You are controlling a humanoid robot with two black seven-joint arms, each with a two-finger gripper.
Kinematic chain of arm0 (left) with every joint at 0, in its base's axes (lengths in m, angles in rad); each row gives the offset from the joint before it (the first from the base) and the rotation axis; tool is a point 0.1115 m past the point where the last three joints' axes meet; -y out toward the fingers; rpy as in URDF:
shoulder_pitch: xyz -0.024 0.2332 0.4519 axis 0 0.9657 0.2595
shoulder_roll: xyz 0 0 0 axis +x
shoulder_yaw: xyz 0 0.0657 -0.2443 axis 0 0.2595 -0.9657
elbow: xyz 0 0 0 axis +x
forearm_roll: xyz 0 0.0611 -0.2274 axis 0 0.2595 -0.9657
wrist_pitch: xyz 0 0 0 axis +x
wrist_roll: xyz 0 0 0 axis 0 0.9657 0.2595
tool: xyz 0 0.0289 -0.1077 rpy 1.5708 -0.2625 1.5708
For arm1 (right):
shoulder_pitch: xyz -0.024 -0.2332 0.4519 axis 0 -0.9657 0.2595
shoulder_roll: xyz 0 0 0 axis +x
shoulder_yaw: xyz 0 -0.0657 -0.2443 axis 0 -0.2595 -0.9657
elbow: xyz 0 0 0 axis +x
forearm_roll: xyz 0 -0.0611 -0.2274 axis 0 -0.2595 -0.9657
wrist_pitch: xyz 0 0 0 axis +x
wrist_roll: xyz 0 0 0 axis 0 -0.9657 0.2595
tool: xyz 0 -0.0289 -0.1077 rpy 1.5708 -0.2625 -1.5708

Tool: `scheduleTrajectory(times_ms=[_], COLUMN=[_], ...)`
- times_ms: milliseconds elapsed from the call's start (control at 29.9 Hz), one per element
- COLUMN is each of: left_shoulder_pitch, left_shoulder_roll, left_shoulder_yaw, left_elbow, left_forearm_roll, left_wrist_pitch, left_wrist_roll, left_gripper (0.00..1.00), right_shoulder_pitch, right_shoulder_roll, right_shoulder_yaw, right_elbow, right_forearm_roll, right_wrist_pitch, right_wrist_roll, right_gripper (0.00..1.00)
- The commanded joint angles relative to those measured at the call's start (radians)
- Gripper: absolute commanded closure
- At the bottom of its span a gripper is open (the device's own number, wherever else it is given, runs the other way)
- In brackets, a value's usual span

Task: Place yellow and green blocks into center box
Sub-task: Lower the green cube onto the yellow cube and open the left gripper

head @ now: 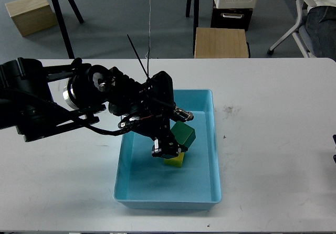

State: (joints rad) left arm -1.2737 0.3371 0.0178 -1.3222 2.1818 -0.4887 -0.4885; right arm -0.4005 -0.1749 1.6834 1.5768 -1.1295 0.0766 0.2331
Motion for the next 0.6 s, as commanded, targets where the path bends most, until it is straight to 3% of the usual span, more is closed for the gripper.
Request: scheduleTrajectory(times_ms=[0,301,501,568], left_shoulder_pitch=[0.02,0.054,0.066,0.066], left_shoulder_roll=[-0.027,-0.044,-0.041,-0.041], left_shoulder_yaw=[-0.002,-0.015,-0.015,-0.013], left_elbow=[0.038,0.075,0.077,0.075], left_forearm_roll=[0.0,0.0,0.0,0.0], left_wrist_pitch=[0.0,0.0,0.0,0.0], left_wrist_roll=[0.0,0.0,0.0,0.0], left_gripper=[0.49,0.35,0.19,0.18], right_shoulder_pitch=[0.0,0.0,0.0,0.0], right_shoulder_roll=[0.0,0.002,0.002,0.002], right_shoulder_yaw=[0.004,0.004,0.002,0.002], right_elbow=[0.0,0.0,0.002,0.002], right_forearm_roll=[0.0,0.0,0.001,0.0], right_wrist_pitch=[0.0,-0.001,-0.001,-0.001], right_wrist_roll=[0.0,0.0,0.0,0.0], right_gripper=[0.03,0.03,0.03,0.03])
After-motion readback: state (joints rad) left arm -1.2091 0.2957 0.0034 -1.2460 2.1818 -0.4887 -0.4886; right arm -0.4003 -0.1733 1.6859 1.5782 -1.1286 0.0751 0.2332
